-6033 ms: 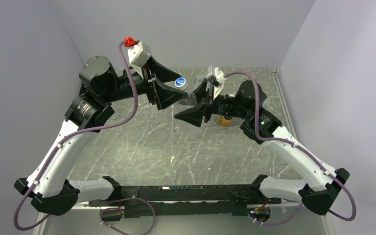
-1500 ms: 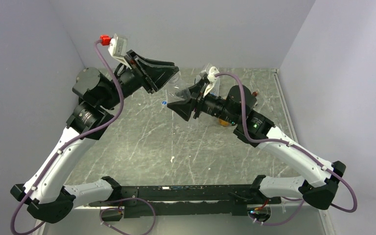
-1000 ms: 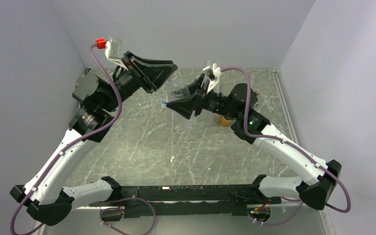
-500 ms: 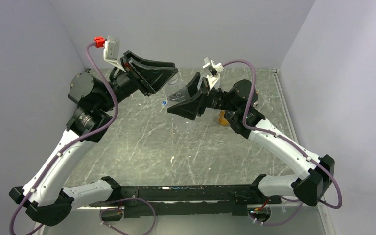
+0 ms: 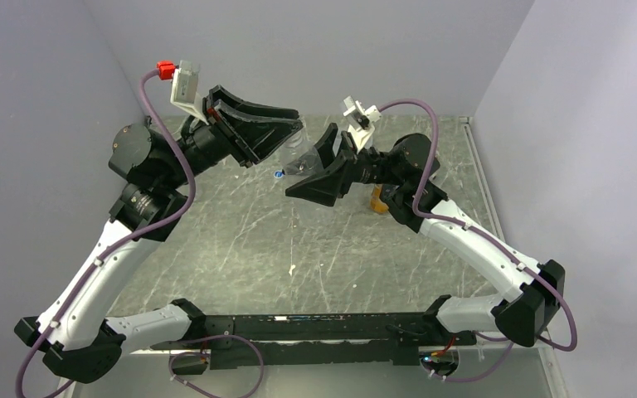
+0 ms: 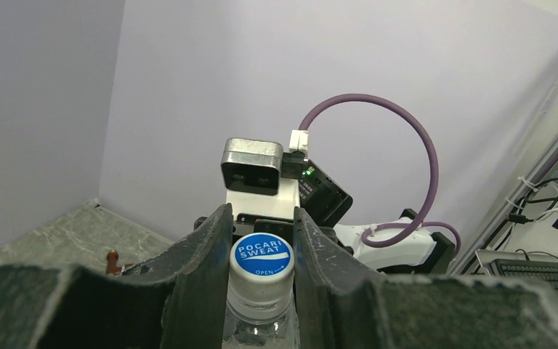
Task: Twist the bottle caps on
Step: Screw the bottle cap onto the plastic bottle.
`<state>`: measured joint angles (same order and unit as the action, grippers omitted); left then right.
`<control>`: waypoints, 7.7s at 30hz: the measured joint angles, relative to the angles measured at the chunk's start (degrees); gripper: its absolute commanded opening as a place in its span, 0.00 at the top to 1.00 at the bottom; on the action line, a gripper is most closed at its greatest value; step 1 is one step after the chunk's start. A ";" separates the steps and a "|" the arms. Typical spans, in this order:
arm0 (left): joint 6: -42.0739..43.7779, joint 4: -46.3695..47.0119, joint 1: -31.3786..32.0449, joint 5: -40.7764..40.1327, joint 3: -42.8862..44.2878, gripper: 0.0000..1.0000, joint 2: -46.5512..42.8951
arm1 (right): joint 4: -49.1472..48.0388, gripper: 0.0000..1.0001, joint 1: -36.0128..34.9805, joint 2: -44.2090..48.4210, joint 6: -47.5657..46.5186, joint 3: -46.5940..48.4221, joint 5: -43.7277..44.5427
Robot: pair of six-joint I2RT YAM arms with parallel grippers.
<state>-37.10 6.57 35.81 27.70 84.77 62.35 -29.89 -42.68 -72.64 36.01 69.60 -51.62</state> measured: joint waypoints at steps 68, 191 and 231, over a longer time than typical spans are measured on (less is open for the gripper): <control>12.17 -33.75 -0.85 -17.92 21.44 0.29 12.63 | 25.94 0.74 -8.74 3.61 -26.62 1.84 45.70; 15.41 -31.80 -4.87 -21.70 24.02 0.22 15.69 | 33.64 0.72 -9.03 -4.76 -28.30 12.13 55.34; 12.00 -28.50 -4.48 -17.16 20.96 0.86 17.57 | 33.44 0.75 -2.82 -6.47 -26.91 12.90 41.55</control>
<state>-25.10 -21.93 31.33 10.55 105.73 79.92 3.55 -45.50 -79.11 9.10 82.50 -10.07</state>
